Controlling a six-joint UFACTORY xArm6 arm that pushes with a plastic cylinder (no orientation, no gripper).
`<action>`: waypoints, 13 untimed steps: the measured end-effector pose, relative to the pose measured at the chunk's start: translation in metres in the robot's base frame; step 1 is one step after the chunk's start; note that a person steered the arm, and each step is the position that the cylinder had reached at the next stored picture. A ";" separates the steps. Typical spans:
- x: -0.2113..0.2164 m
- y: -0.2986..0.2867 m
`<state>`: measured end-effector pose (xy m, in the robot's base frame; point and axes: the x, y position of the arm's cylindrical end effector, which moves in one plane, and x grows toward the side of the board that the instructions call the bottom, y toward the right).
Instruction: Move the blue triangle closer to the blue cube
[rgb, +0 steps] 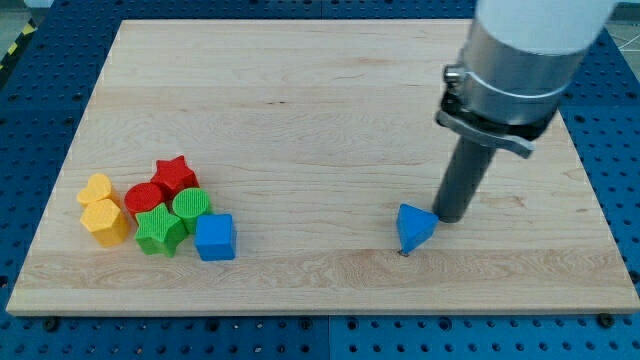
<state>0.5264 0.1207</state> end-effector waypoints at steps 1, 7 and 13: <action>0.000 -0.007; 0.020 -0.045; 0.034 -0.079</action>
<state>0.5599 0.0416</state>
